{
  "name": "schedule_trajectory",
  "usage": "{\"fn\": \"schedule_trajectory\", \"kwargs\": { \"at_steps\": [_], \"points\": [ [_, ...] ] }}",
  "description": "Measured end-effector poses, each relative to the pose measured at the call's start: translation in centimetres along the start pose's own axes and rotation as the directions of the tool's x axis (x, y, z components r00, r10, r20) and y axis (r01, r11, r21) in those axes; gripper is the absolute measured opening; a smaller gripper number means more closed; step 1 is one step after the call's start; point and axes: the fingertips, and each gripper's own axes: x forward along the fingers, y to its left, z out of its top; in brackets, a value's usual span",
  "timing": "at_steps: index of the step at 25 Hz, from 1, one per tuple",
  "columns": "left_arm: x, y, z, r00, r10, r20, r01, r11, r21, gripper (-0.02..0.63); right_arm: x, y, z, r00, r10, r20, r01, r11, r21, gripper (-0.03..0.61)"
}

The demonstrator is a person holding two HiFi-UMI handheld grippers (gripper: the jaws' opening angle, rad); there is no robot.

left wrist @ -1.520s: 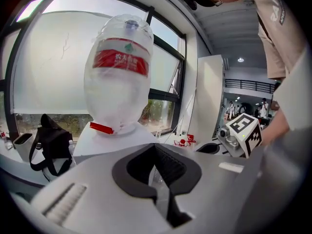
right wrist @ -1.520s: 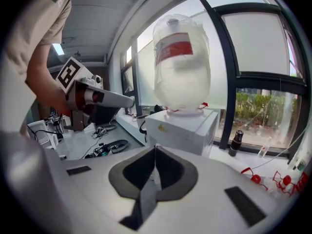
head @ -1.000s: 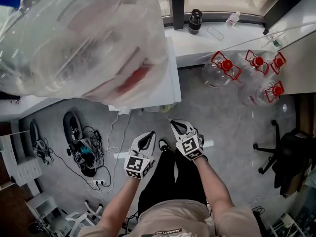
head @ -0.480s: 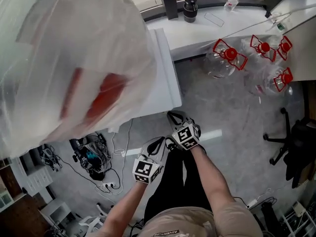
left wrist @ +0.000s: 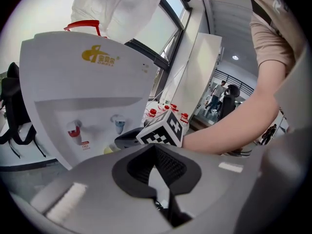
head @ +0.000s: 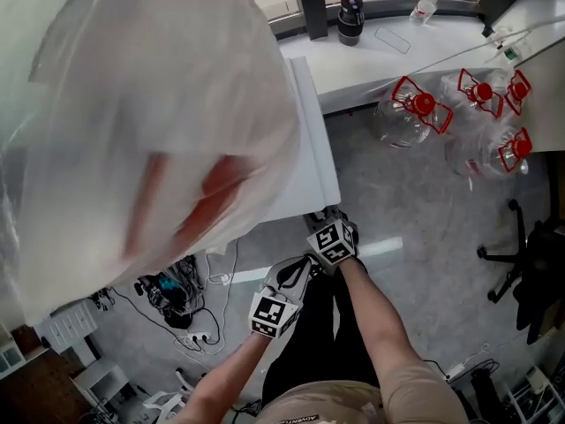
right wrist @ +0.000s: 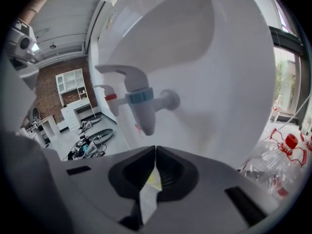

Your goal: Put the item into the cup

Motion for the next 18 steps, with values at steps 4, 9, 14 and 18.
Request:
{"fn": "schedule_trajectory", "kwargs": {
  "at_steps": [4,9,14,18],
  "points": [
    [-0.5,0.8,0.2,1.000,0.013,0.015,-0.013,1.000,0.003,0.008,1.0,-0.3,-0.3,1.000,-0.003,-0.017,0.003,1.000,0.013,0.012],
    [-1.3,1.4,-0.1,0.999,0.031,0.022,-0.030,1.000,-0.007,0.008,1.3,-0.1,-0.8,0.999,-0.017,-0.041,0.017,1.000,0.004,0.012],
    [-1.8,1.2,-0.6,0.999,0.033,0.026,-0.033,0.999,-0.013,0.008,1.8,0.0,-1.9,0.997,-0.030,-0.067,0.030,1.000,0.001,0.014],
    [-2.2,1.0,-0.8,0.999,0.030,0.026,-0.030,0.999,-0.011,0.008,1.9,0.0,-1.5,0.998,-0.039,-0.053,0.039,0.999,-0.015,0.014]
  ]
}}
